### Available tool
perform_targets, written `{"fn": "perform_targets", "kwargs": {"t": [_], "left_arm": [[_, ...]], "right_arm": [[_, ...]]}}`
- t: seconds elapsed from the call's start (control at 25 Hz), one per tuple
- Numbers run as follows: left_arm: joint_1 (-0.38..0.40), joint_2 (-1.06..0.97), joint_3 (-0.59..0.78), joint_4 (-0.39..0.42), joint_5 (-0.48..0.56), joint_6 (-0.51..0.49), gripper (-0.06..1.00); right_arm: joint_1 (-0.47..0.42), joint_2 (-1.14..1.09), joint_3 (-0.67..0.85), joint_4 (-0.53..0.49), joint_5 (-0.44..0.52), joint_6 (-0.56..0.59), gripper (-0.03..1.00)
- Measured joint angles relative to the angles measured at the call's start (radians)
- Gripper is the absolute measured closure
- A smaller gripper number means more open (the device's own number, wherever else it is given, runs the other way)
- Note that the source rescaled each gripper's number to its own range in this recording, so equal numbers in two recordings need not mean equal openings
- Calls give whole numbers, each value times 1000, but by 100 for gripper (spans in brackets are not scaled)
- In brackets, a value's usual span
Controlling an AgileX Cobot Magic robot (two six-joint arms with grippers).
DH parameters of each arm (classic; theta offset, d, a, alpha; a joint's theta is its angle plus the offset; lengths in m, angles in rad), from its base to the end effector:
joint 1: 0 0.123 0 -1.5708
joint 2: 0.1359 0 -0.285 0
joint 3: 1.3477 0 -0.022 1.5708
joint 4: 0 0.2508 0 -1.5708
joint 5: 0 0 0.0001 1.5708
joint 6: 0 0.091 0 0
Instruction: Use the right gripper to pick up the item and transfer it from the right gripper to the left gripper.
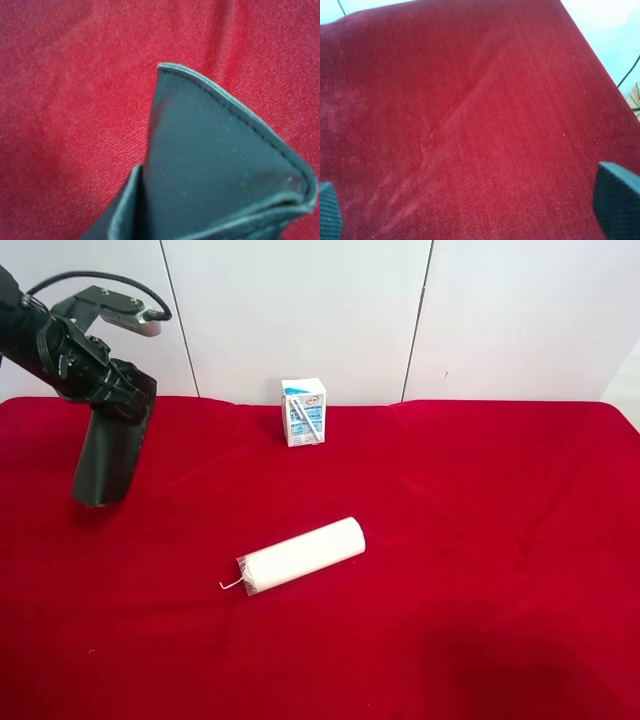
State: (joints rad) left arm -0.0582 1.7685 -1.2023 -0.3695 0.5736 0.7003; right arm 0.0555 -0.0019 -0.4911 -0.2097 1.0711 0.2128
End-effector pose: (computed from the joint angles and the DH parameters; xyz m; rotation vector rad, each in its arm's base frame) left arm 0.3709 -0.0395 0.2201 0.6347 2.4870 -0.1325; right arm -0.0046 -0.0169 0.2754 0.1707 2.0375 -0.0845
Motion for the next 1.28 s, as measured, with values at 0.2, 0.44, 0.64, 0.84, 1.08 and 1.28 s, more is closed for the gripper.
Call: {"fn": "perform_targets", "kwargs": {"t": [0.2,0.44,0.64,0.84,1.08,1.28], "left_arm": [[0,67,-2,-1,1,-3,94],[0,97,-3,-3,-19,-4,94],[0,124,-3,-6,-25,-4,94],[0,125,-3,-7,-36,-5,94],[0,125,-3,-7,-51,-5,83],[0,125,-3,-7,-57,-5,36]], "right_arm": [[0,0,0,0,0,0,-3],[0,0,0,0,0,0,-3],[0,0,0,0,0,0,-3],[0,0,0,0,0,0,-3],[0,0,0,0,0,0,-3],[0,0,0,0,0,0,-3]]}}
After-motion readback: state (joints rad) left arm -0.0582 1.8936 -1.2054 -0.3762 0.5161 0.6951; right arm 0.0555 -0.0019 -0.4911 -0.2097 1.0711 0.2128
